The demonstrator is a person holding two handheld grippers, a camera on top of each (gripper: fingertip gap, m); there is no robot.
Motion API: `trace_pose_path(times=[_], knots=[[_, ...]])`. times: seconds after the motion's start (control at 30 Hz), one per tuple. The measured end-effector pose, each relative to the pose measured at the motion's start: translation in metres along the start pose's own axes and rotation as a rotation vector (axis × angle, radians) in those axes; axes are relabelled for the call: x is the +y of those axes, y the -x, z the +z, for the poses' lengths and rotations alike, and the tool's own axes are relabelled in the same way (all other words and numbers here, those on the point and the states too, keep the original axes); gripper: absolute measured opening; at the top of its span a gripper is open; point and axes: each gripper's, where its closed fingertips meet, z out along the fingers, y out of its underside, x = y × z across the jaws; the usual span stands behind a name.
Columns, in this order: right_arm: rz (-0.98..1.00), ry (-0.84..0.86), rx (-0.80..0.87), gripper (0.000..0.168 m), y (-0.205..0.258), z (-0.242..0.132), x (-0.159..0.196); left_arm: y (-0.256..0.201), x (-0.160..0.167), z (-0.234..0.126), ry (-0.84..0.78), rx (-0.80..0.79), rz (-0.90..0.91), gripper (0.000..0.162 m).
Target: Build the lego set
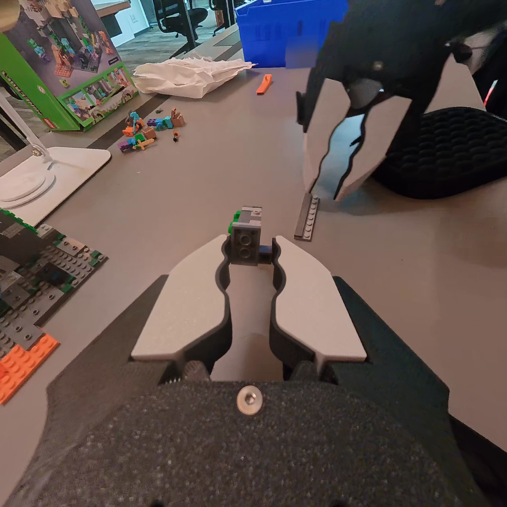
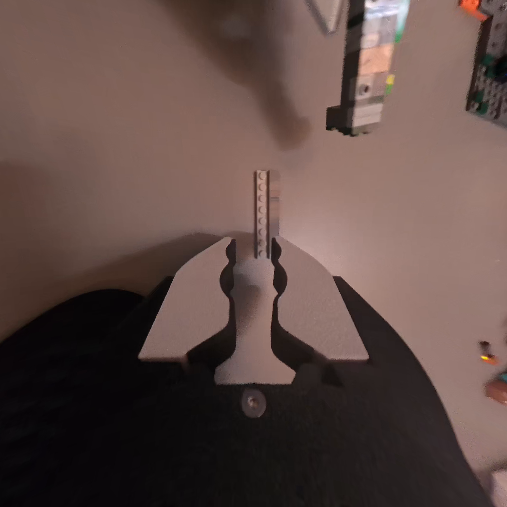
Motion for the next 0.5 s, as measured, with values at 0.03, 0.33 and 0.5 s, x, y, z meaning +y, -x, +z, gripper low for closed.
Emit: trace_pose_path(times=[0.03,0.33,0.5], knots=[[0.039,-0.01,-0.029,0.024,-0.004,-0.001,-0.001,-0.001,0.0,0.0,-0.003,0.003,0.002,0.027],[0.104,0.025,-0.233,0.02,-0.007,0.021,-0.008,-0.003,-0.006,-0.005,-0.045,0.024,0.001,0.027],[0.082,-0.03,-0.221,0.015,-0.007,0.009,-0.02,-0.004,-0.012,-0.008,-0.094,0.057,-0.036,0.027]])
